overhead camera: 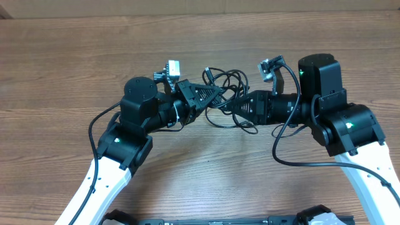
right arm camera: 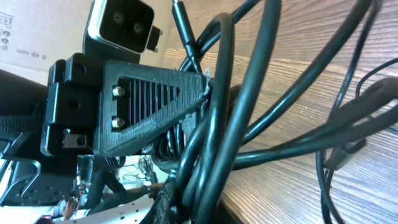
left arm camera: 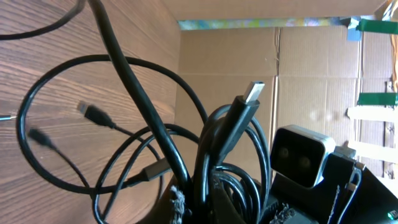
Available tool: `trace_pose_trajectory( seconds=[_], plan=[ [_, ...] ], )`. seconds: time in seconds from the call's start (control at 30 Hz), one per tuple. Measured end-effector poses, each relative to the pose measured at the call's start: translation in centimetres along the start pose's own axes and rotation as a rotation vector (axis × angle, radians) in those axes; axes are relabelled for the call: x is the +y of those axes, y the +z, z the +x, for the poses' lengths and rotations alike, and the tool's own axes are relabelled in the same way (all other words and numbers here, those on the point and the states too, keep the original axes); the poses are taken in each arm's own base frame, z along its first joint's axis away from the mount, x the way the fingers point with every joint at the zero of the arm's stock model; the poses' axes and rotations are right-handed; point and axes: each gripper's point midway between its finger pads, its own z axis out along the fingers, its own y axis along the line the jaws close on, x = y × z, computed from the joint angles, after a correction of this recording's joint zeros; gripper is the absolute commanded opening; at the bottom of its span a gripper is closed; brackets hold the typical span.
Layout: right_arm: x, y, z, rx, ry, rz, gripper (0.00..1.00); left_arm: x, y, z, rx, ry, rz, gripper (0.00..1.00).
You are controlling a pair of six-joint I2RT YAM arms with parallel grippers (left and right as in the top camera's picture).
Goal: Untangle cables
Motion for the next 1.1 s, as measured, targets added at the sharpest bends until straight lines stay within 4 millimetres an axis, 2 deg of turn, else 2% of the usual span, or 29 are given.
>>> trace_pose_trajectory(
  seconds=[0.03,0.07,0.1,0.17,0.3,0.37,0.5,0.67,0.77,0.93,1.1],
  plan=[
    [-0.1,0.0,0.0,0.0,0.001,0.003,0.04,0.0,0.0,0.0,0.0,0.008,-0.001,0.32],
    [-0.2,0.0,0.1,0.0,0.005,0.013,0.04,0.0,0.0,0.0,0.001,0.017,-0.001,0.5],
    [-0.5,0.0,0.1,-0.001,0.009,0.028,0.04,0.0,0.0,0.0,0.001,0.031,-0.001,0.57],
    [-1.3,0.0,0.2,-0.005,0.023,0.068,0.04,0.0,-0.1,-0.1,0.002,0.077,0.002,0.76],
    [-2.8,-0.2,0.2,-0.019,0.045,0.15,0.04,0.4,-0.7,-1.0,-0.007,0.162,-0.008,0.93],
    [-3.2,-0.3,0.2,-0.027,0.048,0.174,0.04,0.7,-1.1,-1.6,-0.022,0.199,-0.019,0.97],
    [-3.6,-0.3,0.0,-0.038,0.048,0.197,0.04,0.1,-2.2,-2.0,-0.048,0.388,-0.013,1.0],
    [-3.8,-0.4,-0.1,-0.046,0.078,0.205,0.04,-0.6,-3.6,-0.6,-0.037,0.715,-0.016,0.95],
    [-3.9,-0.4,0.1,-0.045,0.153,0.21,0.04,-0.6,-4.1,0.5,-0.011,0.936,-0.022,0.94],
    [-4.1,-0.4,1.1,-0.02,0.265,0.215,0.04,1.0,-4.3,2.2,0.072,1.239,-0.06,0.94],
    [-3.6,-0.4,1.9,0.019,0.32,0.189,0.04,3.1,-4.6,2.9,0.16,1.485,-0.099,0.98]
  ],
)
